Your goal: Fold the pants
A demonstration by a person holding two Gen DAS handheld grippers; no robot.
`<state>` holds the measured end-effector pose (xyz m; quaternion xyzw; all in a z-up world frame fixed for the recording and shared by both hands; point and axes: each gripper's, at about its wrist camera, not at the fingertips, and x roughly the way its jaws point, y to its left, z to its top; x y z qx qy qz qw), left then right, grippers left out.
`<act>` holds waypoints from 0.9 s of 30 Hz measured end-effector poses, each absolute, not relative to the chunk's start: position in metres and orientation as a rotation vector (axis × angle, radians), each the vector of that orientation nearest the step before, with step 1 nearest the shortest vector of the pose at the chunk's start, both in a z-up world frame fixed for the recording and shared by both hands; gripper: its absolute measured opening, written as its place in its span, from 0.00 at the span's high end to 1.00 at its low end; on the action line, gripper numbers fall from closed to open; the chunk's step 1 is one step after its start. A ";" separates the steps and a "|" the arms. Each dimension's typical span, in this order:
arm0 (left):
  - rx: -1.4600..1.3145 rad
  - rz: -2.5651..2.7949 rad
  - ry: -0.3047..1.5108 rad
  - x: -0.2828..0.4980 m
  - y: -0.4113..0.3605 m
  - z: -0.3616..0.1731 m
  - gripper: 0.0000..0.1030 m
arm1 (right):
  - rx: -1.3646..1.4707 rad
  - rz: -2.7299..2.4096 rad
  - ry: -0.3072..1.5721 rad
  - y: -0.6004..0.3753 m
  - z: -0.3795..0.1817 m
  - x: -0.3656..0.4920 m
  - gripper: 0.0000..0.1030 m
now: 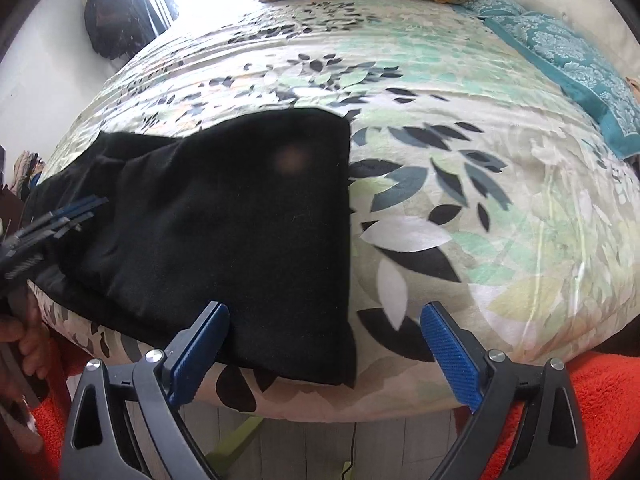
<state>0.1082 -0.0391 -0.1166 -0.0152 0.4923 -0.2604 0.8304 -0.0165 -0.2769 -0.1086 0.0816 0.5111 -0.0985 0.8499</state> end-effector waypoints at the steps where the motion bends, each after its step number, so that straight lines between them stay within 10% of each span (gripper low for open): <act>1: -0.057 -0.559 1.036 0.108 -0.030 -0.117 0.72 | 0.178 -0.236 1.044 -0.283 -0.101 -0.021 0.07; 10: 0.076 -0.527 1.001 0.094 -0.035 -0.117 0.71 | 0.781 0.214 0.895 -0.311 -0.097 0.015 0.40; 13: 0.095 -0.532 0.991 0.091 -0.034 -0.118 0.71 | 0.787 -0.042 0.957 -0.333 -0.128 0.013 0.73; 20: 0.055 -0.530 0.995 0.092 -0.029 -0.119 0.71 | 0.751 -0.144 0.750 -0.380 -0.072 -0.025 0.66; 27: 0.028 -0.534 1.012 0.092 -0.023 -0.113 0.70 | 0.625 0.146 1.042 -0.281 -0.117 0.006 0.53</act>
